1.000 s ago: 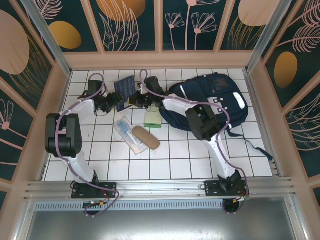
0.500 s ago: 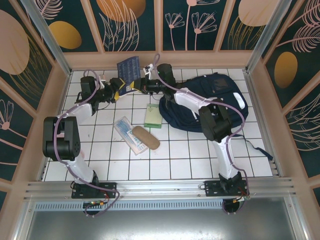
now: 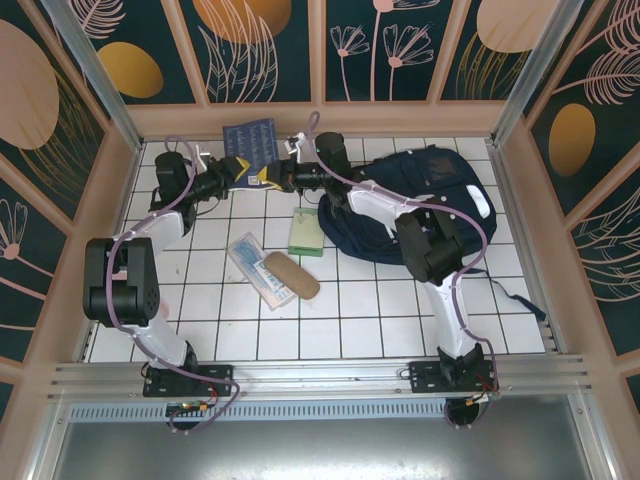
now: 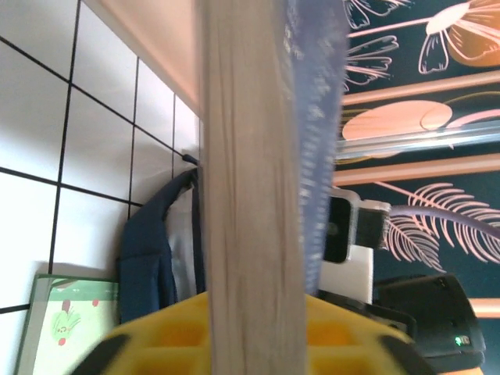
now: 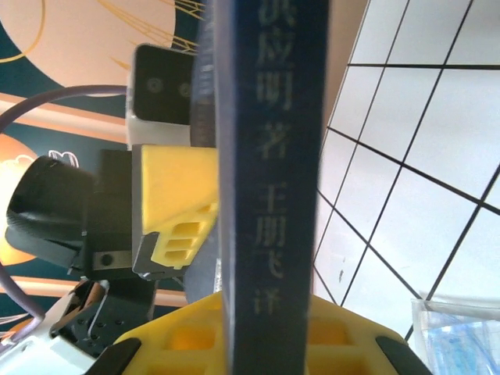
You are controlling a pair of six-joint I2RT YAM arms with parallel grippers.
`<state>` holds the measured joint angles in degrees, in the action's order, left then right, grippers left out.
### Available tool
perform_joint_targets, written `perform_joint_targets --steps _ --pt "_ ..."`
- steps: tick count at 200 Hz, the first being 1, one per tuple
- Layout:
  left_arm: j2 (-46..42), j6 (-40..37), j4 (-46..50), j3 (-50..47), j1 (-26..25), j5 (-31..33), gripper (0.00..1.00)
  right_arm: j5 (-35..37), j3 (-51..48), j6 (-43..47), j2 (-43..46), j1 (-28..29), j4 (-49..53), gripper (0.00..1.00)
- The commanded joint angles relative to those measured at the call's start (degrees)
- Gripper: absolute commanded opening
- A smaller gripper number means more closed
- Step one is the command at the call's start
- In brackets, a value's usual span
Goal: Pack books, pencil case, and school supplies into a backpack
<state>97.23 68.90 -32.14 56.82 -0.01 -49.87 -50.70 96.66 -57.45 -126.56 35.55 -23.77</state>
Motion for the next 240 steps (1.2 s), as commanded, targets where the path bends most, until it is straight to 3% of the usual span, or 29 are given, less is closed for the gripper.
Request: perform_joint_targets --steps 1,24,51,73,80,96,106,128,180,218,240 --pt "-1.98 0.62 -3.32 -0.51 -0.25 -0.81 0.00 0.45 -0.91 6.83 4.92 0.16 4.21 0.18" --pt "-2.87 -0.56 -2.03 -0.27 -0.25 -0.58 0.00 4.37 -2.75 12.84 7.52 -0.76 11.63 0.21" --pt "-3.44 -2.49 0.40 0.25 -0.26 -0.92 0.04 5.50 -5.93 13.68 9.82 -2.21 12.12 0.23" --pt "-3.45 -2.93 0.79 0.14 -0.26 -1.32 0.11 5.22 -6.22 13.06 9.82 -2.09 11.29 0.16" --pt "-3.54 -3.17 0.83 0.03 -0.25 -1.53 0.17 5.11 -6.27 12.55 9.60 -2.15 10.59 0.11" --pt "-3.60 -4.29 2.07 0.16 -0.25 -1.71 0.44 4.75 -6.25 11.12 9.45 -2.18 8.74 0.02" --pt "-3.54 -5.65 3.87 0.65 -0.25 -1.54 0.50 5.05 -6.16 10.79 9.55 -2.28 8.26 0.00" --pt "-3.69 -9.06 8.46 1.73 -0.25 -0.67 0.52 5.99 -5.72 11.16 9.94 -2.54 8.80 0.00" --pt "-3.80 -5.95 3.34 1.27 -0.25 -2.26 0.42 6.49 -6.21 11.23 10.22 -3.14 9.16 0.00" --pt "-2.12 -8.02 6.45 1.61 -0.25 -0.69 0.60 2.44 -6.33 6.44 10.29 -2.99 2.17 0.00" --pt "-0.65 -6.44 4.50 1.25 -0.25 0.12 0.75 0.94 -5.32 3.83 10.32 -2.67 -1.42 0.00"
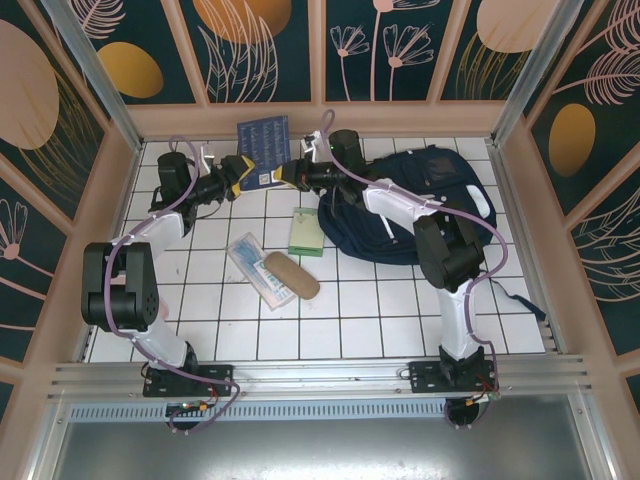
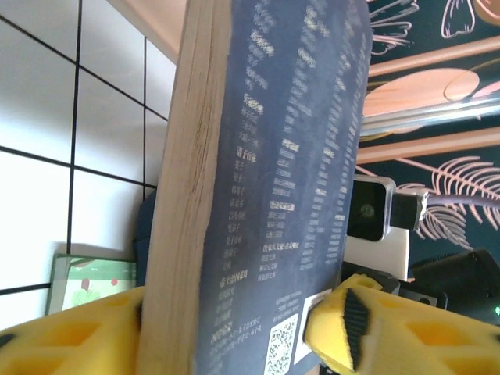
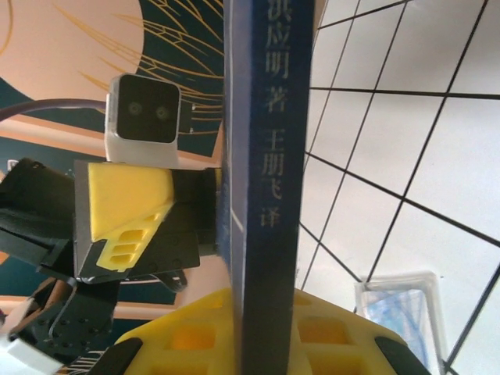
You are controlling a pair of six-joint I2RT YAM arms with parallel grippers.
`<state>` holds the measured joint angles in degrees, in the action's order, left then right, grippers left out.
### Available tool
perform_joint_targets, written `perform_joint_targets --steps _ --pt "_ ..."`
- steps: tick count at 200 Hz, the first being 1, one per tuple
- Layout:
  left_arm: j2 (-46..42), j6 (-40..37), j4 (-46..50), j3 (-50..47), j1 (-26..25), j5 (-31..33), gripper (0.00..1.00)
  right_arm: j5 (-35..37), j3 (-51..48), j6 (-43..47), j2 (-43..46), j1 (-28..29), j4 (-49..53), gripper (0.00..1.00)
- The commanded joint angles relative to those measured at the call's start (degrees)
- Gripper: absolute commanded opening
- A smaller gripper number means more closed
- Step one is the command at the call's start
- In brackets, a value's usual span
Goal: Pack books, pencil case, and school supplies into a backpack
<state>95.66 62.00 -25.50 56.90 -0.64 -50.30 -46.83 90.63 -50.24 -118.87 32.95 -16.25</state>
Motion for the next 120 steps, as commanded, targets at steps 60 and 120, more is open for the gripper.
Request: perform_joint_targets --steps 60,120 --pt "2.19 9.84 -13.44 -0.31 -0.30 -1.38 0.82 -4.33 1.82 -8.74 1.22 0.10 -15.01 0.00" --pt "5.07 21.50 -29.24 -3.68 -0.76 -3.95 0.82 -4.76 2.13 -11.87 -0.18 0.19 -18.46 0.00"
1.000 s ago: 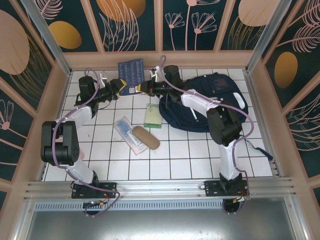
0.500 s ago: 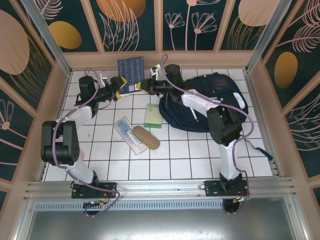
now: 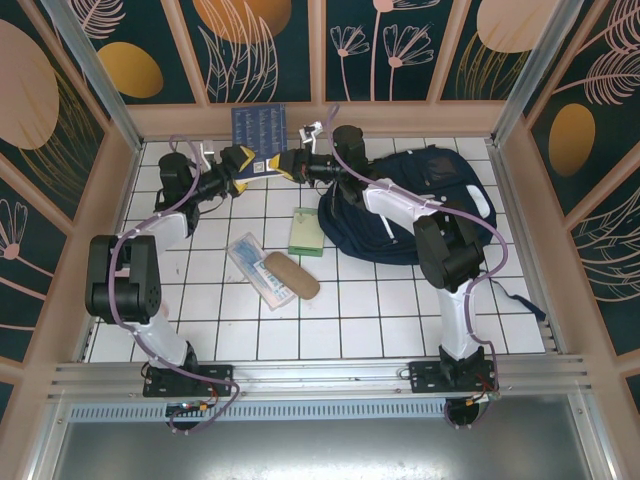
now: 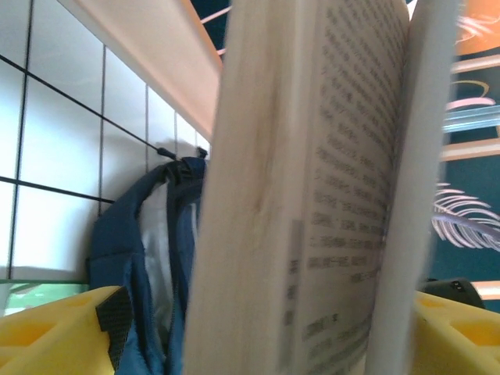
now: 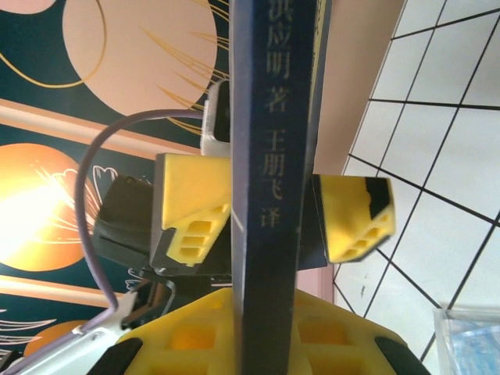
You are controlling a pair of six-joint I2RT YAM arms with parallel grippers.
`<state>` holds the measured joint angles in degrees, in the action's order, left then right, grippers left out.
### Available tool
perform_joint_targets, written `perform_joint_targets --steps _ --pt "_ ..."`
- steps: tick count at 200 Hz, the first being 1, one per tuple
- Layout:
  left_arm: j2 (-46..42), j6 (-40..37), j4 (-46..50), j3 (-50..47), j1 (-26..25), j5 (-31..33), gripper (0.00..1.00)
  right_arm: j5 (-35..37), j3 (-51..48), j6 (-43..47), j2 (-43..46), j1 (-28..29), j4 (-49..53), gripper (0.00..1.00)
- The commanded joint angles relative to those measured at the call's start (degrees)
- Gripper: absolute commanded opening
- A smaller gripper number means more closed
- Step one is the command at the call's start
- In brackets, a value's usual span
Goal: Pack books, pencil case, and school supplies into a backpack
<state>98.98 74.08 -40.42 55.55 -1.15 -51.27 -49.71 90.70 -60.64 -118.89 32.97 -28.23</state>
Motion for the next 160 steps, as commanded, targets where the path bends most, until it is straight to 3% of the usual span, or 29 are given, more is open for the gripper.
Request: perform_joint_targets --steps 1,26,69,95,121,160 --pt "1.79 9.85 -14.98 -2.35 -0.26 -3.06 0.81 -1.88 2.00 -1.44 -0.18 0.16 -6.44 0.00" --pt "1.84 18.27 -26.83 -3.03 -0.17 -4.19 0.74 -1.44 0.39 -1.06 -0.20 -0.35 -6.26 0.00" --pt "-0.41 21.48 -31.14 -3.60 0.49 -3.93 0.59 -1.05 -1.09 0.93 0.12 -1.32 -4.42 0.00" --pt "-2.37 19.78 -28.58 -3.09 0.93 -4.18 0.53 -1.01 -1.42 1.99 0.00 -1.29 -3.35 0.00" --pt "-3.50 14.43 -20.97 -3.19 1.36 -4.26 0.52 -0.70 -2.23 2.26 0.25 -1.33 -3.28 0.00" --pt "-4.49 13.77 -20.58 -4.08 2.20 -4.72 0.52 -0.31 -2.38 3.46 0.52 -1.30 -1.86 0.00"
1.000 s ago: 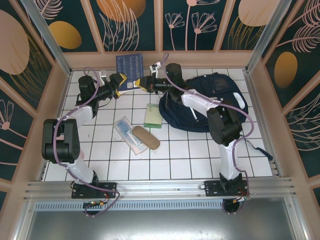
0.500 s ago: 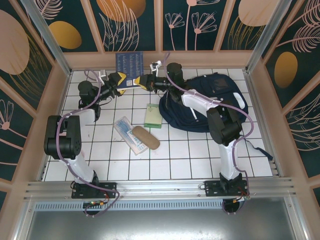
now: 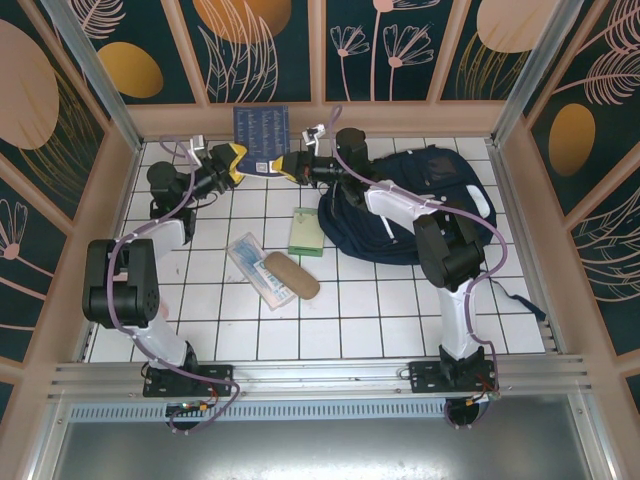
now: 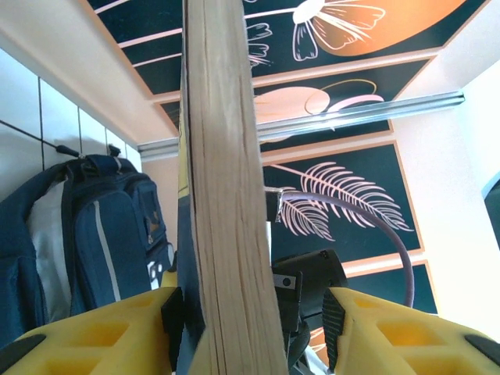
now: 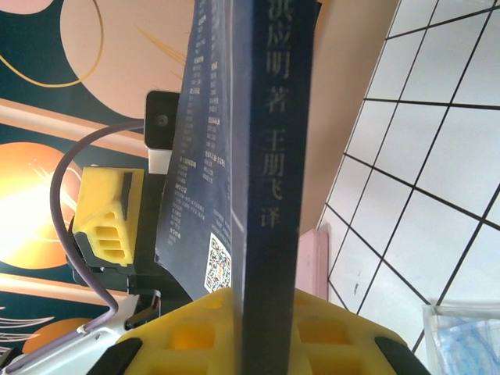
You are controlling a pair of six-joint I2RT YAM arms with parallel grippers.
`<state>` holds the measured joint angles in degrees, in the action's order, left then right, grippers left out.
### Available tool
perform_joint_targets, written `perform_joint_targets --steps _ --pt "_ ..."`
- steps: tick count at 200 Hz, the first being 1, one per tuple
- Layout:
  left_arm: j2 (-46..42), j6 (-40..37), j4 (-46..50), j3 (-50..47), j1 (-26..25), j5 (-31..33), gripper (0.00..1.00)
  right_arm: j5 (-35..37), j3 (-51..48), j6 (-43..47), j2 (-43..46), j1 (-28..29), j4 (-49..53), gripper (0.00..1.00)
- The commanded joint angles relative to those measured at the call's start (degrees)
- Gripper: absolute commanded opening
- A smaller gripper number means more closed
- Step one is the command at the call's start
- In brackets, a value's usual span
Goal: Pack books, pencil case, and school supplies into a backpack
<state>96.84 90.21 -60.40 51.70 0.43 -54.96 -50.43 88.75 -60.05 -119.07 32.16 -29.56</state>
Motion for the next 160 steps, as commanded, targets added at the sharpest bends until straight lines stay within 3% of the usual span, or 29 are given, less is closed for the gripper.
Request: perform_joint_targets --steps 1,26,69,115,130,149,160 --pt "-2.35 -2.39 -0.55 -0.22 0.58 -1.03 0.52 0.42 -0.43 2.89 0.64 -0.46 -0.42 0.00" --pt "-2.44 -5.43 3.88 0.97 0.61 -1.03 0.49 0.21 0.53 4.20 0.35 -0.46 1.07 0.00" --pt "-2.54 -19.88 24.32 5.61 0.53 -0.17 0.35 -0.01 2.10 6.75 0.21 -0.08 3.98 0.00" --pt "-2.49 -25.24 31.15 6.13 0.54 1.06 0.00 1.10 4.88 12.78 0.41 0.27 12.51 0.00" --pt "-2.83 -25.26 30.94 5.78 0.54 1.06 0.00 3.24 6.06 17.28 1.01 0.14 18.78 0.18" --pt "-3.62 -25.10 30.48 5.49 0.54 1.08 0.00 9.11 7.04 24.94 2.65 -0.45 29.54 0.22" --pt "-4.09 -24.76 29.80 5.23 0.50 0.97 0.00 13.87 6.77 29.14 4.10 -0.44 35.38 0.31"
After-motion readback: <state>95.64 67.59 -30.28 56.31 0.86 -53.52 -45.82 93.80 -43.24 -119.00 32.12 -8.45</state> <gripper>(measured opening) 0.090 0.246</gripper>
